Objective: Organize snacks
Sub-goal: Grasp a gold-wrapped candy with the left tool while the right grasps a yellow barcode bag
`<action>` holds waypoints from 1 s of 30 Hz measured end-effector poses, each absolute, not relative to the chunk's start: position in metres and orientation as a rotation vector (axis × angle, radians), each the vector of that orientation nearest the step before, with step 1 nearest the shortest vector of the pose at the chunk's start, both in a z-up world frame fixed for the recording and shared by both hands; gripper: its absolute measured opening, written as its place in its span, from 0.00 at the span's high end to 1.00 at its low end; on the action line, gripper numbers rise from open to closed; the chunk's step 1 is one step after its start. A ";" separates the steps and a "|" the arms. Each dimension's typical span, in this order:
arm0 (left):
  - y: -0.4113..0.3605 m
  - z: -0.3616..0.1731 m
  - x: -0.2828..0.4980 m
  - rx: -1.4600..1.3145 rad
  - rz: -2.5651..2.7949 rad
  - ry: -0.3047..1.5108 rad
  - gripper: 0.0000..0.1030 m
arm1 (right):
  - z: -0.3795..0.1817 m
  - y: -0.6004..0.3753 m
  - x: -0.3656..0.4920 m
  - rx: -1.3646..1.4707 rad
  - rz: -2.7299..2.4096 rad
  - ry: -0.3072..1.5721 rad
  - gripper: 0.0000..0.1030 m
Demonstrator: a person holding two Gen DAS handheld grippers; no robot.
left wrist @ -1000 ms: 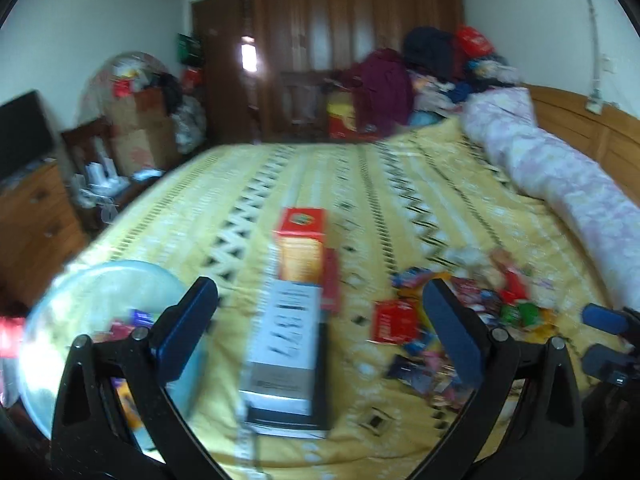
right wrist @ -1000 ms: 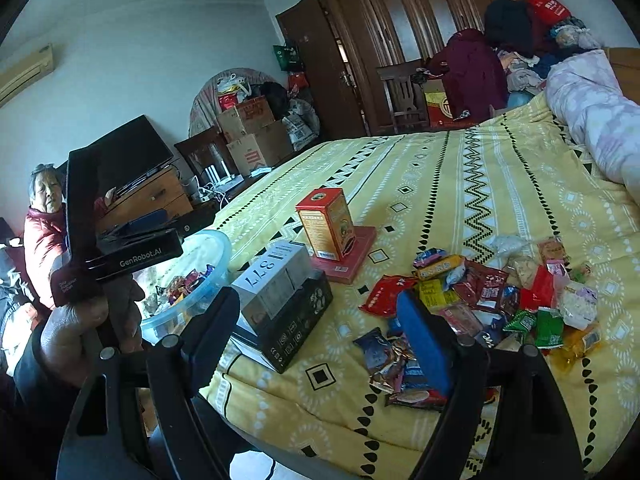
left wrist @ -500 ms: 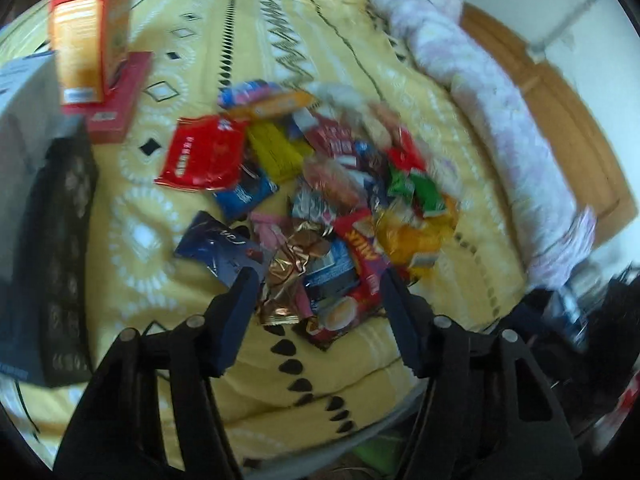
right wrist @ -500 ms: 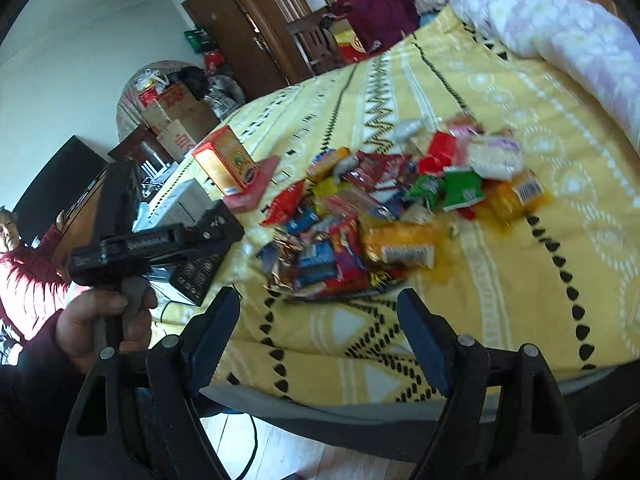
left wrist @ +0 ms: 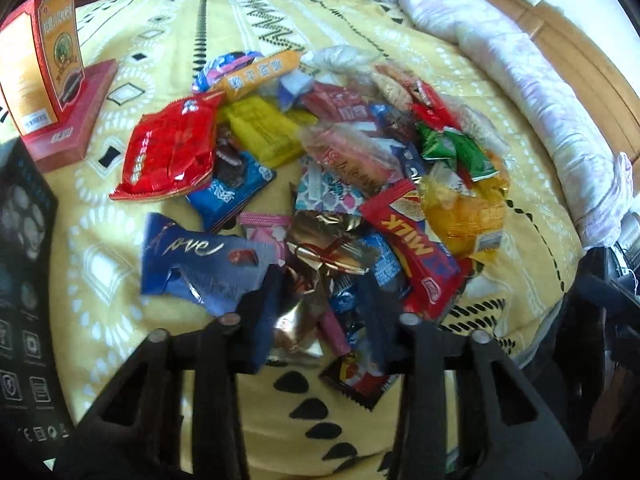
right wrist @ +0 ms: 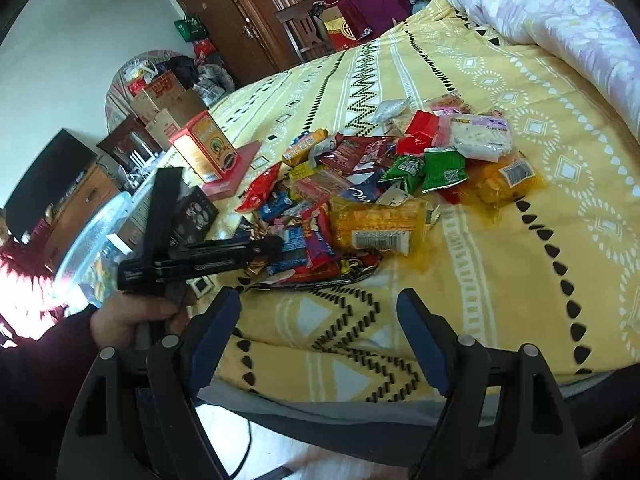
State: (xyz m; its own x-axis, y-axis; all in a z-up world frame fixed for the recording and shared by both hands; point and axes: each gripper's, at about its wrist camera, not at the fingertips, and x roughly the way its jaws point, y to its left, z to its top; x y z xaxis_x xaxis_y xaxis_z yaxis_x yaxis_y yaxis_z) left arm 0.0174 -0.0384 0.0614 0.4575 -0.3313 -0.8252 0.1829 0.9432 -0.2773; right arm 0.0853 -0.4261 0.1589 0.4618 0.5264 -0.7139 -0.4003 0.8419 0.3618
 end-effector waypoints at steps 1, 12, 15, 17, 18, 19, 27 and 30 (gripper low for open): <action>-0.038 0.064 0.015 -0.138 -0.316 1.041 0.77 | 0.158 -0.426 0.088 0.136 0.571 0.930 0.19; -0.006 0.087 -0.013 -0.211 -0.313 1.040 0.77 | 0.131 -0.382 0.146 -0.435 0.590 0.972 0.19; -0.001 0.085 -0.015 -0.251 -0.318 1.051 0.77 | 0.116 -0.364 0.157 -0.599 0.618 0.968 0.19; 0.002 0.083 -0.016 -0.266 -0.319 1.058 0.77 | 0.107 -0.355 0.167 -0.648 0.636 0.974 0.19; 0.003 0.082 -0.016 -0.278 -0.322 1.062 0.77 | 0.102 -0.353 0.171 -0.661 0.645 0.977 0.19; 0.004 0.082 -0.016 -0.284 -0.325 1.064 0.77 | 0.097 -0.350 0.176 -0.677 0.641 0.978 0.19; 0.000 0.086 -0.020 -0.291 -0.355 1.054 0.76 | 0.089 -0.352 0.185 -0.656 0.631 0.975 0.38; 0.003 0.087 -0.021 -0.299 -0.350 1.054 0.76 | 0.101 -0.361 0.183 -0.525 0.634 1.027 0.45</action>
State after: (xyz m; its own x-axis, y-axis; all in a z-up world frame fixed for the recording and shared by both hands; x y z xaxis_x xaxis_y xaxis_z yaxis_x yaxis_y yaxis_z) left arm -0.0210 0.0025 0.0866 0.4488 -0.4186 -0.7895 0.1366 0.9053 -0.4023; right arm 0.1825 -0.3606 0.1009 0.3712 0.2330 -0.8989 -0.6988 0.7075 -0.1051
